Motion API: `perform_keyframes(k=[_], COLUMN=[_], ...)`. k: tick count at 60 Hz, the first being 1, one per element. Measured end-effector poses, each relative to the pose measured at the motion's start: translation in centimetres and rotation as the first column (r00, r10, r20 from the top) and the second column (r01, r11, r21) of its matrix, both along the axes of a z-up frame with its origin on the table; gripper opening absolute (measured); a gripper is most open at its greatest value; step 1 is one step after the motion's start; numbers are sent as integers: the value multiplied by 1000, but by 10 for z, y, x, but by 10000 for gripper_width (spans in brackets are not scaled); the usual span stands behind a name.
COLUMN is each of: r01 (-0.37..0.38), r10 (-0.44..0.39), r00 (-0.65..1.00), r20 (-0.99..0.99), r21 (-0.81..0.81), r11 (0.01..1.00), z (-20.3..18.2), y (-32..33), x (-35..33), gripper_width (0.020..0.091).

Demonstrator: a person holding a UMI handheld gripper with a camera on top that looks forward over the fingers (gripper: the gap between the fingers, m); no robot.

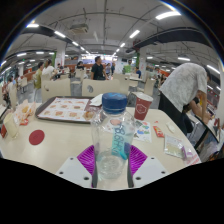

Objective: Pour water

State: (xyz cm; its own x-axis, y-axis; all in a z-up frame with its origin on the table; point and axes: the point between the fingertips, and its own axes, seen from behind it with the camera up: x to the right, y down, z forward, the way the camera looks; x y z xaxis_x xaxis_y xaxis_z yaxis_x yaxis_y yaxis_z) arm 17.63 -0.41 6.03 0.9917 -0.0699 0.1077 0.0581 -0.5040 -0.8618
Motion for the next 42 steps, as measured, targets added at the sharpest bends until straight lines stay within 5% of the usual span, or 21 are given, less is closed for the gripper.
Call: perform_keyframes(k=[10,21,32,42], r01=[17,-89,-269,-378], r10=[-24,32,148,237], r00=[985,832,455,52], r20=[170,553,878,970], r21=[39,77,-23,-200], r11=[999,993,963,904], z=[47,134,173,152], y=[17,46,72,79], x=[-24,-106,-234,-332], gripper_width=[400,400,399,403])
